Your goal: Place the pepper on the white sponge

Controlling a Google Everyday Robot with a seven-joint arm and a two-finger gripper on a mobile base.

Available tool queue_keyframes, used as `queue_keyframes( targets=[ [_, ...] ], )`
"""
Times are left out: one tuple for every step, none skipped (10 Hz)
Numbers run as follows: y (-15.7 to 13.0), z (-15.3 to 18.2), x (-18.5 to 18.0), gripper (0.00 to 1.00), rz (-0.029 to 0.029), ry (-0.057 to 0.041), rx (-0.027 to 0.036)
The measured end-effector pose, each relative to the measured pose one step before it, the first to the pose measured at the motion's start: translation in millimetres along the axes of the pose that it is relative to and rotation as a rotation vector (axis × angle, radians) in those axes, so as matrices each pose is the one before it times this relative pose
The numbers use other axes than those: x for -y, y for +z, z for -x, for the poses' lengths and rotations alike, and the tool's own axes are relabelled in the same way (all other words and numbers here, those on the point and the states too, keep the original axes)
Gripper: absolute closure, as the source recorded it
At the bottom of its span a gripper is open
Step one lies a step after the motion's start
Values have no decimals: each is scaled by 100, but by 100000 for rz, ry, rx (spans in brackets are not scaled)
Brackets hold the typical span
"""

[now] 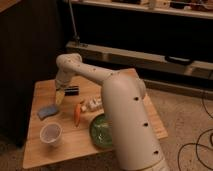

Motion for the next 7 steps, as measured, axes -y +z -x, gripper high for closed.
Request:
queue_keyframes(
  targets=[
    [0,-3,1,20,-4,-3,0],
    [-2,0,0,20,1,2,0],
    [-83,-15,46,20,-41,-68,-274],
    [-652,-229,82,20,-1493,-3574,-316],
    [-1008,-336,25,20,-1563,-4613,-114],
    [-1462,-102,-249,20,-1771,-6699,429],
    [-2544,181,-530,20,-2311,-8113,1248]
  ],
)
